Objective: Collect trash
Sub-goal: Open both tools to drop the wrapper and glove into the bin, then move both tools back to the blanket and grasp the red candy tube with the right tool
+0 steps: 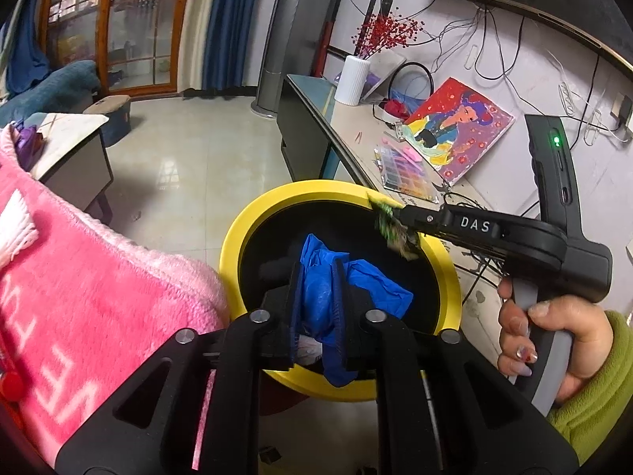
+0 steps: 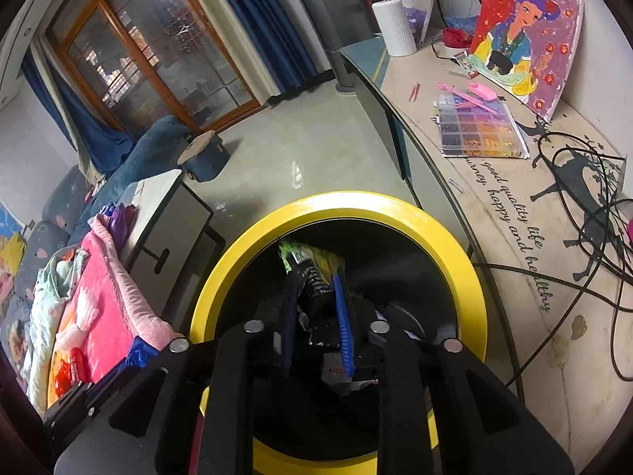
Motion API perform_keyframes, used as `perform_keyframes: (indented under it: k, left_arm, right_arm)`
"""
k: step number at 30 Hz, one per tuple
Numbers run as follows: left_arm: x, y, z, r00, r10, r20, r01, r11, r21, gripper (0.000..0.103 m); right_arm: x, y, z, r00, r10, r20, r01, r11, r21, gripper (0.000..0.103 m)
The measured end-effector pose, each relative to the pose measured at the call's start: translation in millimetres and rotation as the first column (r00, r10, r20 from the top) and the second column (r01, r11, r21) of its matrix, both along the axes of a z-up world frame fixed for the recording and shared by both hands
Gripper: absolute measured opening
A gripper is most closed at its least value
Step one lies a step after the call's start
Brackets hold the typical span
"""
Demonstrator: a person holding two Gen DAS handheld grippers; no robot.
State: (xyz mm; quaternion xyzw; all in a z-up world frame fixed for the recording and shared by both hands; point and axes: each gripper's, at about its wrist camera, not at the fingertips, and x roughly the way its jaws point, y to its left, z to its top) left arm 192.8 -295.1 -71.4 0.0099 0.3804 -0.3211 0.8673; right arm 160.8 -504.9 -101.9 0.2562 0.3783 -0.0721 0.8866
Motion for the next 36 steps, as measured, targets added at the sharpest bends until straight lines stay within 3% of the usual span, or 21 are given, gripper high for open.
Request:
perform_keyframes:
  k: [1,4,5,7,12,23,36]
  left_arm:
    - [0.1,0.2,0.6,1.000,0.003,-0.001,-0.003,1.000,-0.002,0.028]
    - [1.1,2.8,1.6,1.000,0.009,-0.008,-0.009,1.000,-0.016,0.047]
    - [1.5,4.8,2.7,1.000,0.016,-0.010,-0.016,1.000,-0.021,0.050]
    - [1.4,9.4,4.4,0.999,0.033,-0.013,-0.034,0.999,-0.028,0.070]
    - [-1.8,25.2,12.9,0.997,0.074,-0.014,-0.074,0.995,-0.065,0.091]
    - [-15.5,68.1,33.7,0.982,0.186,0.043,-0.183,0.980,-0.082,0.092]
    - [-35.2,135.4,56.8,0.933,0.335,0.132,-0.327,0.942,-0.083,0.092]
  right_arm:
    - [-0.3,-0.9,0.2,1.000,-0.004,0.001,0.004,1.000,0.002,0.027]
    - [-1.9,-2.3,2.4,1.000,-0.014,0.013,0.015,1.000,-0.002,0.040]
    - [-2.5,-2.4,3.4,1.000,-0.018,0.016,0.018,1.000,-0.004,0.041]
    - [-3.0,-2.1,6.1,1.000,-0.018,0.023,0.019,1.000,-0.008,0.041]
    - [-5.3,5.1,17.9,0.999,-0.016,0.051,0.018,0.999,-0.042,0.047]
    - [-10.7,36.3,44.4,0.994,0.041,0.101,-0.030,0.993,-0.112,0.053]
    - [-24.4,121.0,87.0,0.948,0.257,0.186,-0.216,0.952,-0.215,0.057]
